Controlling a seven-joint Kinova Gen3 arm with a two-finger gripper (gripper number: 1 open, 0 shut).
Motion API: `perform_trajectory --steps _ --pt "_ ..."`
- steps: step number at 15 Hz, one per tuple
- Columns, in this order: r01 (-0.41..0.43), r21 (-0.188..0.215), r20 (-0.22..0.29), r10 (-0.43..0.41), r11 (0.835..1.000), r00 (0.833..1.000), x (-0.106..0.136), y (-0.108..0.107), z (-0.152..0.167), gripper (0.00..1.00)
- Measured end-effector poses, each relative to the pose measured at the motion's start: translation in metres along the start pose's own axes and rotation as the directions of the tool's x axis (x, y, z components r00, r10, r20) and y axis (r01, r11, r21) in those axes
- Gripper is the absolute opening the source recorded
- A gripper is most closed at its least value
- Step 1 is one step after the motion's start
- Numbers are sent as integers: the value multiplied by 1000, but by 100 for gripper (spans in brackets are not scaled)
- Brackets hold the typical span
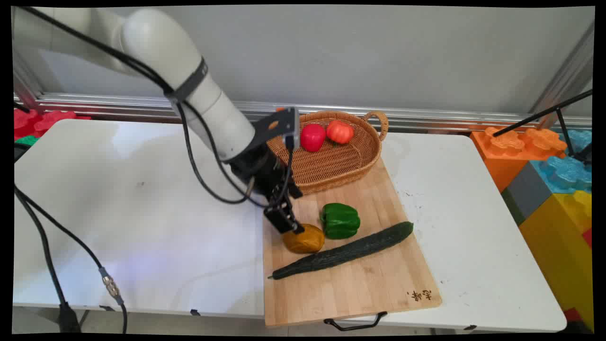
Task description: Pick up the potato from the cutting board, then place the picked object in the vegetable basket
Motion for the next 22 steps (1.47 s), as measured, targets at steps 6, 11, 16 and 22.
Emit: perform_trajectory --steps 6,11,16,22 --pt "-64 -11 13 65 998 998 -18 2 36 100" --pt "-99 13 22 99 995 995 -24 -1 57 100" --pt "-116 20 28 116 993 993 -27 -1 70 0" --pt "-111 -1 25 111 994 993 -27 4 66 0"
